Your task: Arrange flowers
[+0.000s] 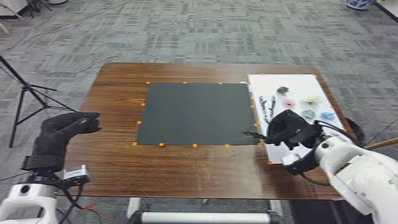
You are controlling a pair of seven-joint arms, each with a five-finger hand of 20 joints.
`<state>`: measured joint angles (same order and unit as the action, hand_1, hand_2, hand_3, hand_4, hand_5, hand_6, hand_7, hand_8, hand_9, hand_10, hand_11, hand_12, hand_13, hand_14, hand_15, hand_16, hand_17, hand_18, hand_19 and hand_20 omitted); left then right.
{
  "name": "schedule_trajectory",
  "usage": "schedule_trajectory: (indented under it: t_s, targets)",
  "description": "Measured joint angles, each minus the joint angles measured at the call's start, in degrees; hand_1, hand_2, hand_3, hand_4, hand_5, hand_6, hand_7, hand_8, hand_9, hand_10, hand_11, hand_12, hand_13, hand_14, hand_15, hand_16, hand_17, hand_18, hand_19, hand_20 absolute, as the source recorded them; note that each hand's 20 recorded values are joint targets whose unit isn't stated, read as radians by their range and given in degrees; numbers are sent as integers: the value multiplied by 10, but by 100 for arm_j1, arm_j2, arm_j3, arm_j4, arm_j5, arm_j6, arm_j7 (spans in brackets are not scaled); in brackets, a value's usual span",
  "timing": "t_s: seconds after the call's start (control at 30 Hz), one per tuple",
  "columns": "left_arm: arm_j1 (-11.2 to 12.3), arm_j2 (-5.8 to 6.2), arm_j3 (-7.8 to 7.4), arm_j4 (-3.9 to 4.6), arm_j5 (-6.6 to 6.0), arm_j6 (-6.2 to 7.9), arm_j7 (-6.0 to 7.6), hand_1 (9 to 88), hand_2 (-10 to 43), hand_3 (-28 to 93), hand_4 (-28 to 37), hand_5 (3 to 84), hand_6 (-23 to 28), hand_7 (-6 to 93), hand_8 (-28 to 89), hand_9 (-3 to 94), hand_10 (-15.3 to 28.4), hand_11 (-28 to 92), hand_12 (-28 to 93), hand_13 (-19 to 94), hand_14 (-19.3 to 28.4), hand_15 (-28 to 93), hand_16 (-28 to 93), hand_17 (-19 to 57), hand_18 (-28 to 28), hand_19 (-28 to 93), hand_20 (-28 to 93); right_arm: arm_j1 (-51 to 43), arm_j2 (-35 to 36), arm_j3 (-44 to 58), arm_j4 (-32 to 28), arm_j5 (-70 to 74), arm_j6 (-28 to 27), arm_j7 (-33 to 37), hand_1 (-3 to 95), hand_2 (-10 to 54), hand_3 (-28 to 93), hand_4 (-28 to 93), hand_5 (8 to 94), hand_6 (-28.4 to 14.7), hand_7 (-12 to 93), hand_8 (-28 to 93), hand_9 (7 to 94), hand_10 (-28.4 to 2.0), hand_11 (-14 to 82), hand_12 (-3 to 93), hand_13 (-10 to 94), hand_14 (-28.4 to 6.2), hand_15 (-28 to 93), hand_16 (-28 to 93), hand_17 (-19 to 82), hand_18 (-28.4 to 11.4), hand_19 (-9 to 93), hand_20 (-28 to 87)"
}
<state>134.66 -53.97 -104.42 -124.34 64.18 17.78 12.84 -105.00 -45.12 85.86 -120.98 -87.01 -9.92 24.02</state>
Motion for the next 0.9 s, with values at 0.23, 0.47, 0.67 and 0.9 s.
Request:
schedule_trajectory:
  t_s: [0.23, 0.47, 0.67, 0.9]
  targets:
    - [-26, 455, 145, 475, -548, 1024, 145, 230, 241, 587, -282, 599, 11, 202, -85, 570, 148, 218, 145, 418, 151, 172, 6, 107, 117, 140, 235, 1243, -366, -946, 327, 1541, -169, 983, 860, -95, -43, 369, 732, -79, 367, 261, 921, -127, 362, 334, 937, -28, 617, 249, 768, -40, 932, 413]
    - [-395, 745, 416, 879, -1379, 2238, 538, 232, 323, 584, -283, 597, 10, 181, -88, 563, 133, 177, 110, 368, 121, 111, -5, 95, 90, 80, 209, 2208, -1189, -1745, 1097, 2756, 51, 1570, 859, -95, -40, 365, 732, -86, 378, 240, 929, -131, 343, 325, 937, -32, 614, 243, 769, -38, 932, 398]
    - [-632, 830, 547, 874, -1216, 2414, 480, 203, 324, 625, -283, 591, 12, 175, -89, 550, 129, 173, 100, 361, 119, 110, -11, 91, 84, 69, 206, 2950, -1822, -2348, 1698, 2786, 378, 1741, 694, -95, 453, -20, 733, -91, 389, 217, 935, -131, 319, 293, 937, -32, 611, 239, 770, -36, 932, 385]
    - [-774, 874, 751, 855, -934, 2441, 404, 201, 301, 644, -283, 590, 11, 178, -88, 549, 133, 179, 102, 387, 138, 122, -1, 86, 99, 93, 212, 3544, -2405, -2729, 2030, 2213, 420, 1713, 672, -95, 508, -73, 742, -91, 382, 202, 937, -139, 281, 274, 937, -30, 610, 232, 772, -34, 932, 369]
